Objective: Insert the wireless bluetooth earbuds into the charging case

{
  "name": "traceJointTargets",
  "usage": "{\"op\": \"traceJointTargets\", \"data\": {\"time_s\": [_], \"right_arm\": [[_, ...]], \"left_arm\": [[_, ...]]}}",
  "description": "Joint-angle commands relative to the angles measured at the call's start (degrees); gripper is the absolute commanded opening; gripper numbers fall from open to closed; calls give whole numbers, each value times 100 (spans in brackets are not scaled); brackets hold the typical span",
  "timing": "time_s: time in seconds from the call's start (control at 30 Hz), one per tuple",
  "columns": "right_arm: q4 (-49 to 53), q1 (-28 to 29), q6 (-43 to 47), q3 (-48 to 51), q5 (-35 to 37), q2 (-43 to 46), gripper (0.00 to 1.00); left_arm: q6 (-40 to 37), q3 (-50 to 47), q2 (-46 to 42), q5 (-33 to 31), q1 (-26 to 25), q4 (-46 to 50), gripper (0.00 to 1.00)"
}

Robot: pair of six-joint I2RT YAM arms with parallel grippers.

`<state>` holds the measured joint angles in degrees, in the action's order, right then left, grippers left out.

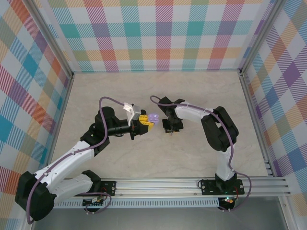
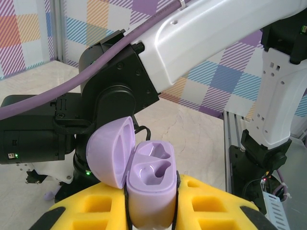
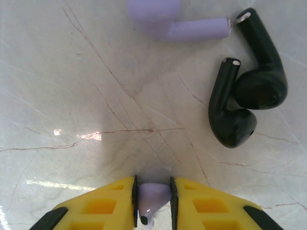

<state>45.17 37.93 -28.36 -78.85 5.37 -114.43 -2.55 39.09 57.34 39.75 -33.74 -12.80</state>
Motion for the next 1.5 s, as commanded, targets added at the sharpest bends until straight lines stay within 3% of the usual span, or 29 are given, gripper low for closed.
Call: {"op": "traceJointTargets", "data": {"time_s": [0.0,0.3,0.87,1.47], "right_arm": [[-166,-14,-108,54,44,-316,25],[-337,-60,-91,195,-2,-92,24],[-1421,-579,15,1125,-1030,687,24],[-2274,-1259,8,2096,-2107,1802,24]], "left_arm": [[17,-42,-137,8,-49,-171,22],[12,-52,-151,-52,-54,-120,22],[250,4,212,-734,-54,140,23],[710,10,1192,-1261,-49,41,23]]}}
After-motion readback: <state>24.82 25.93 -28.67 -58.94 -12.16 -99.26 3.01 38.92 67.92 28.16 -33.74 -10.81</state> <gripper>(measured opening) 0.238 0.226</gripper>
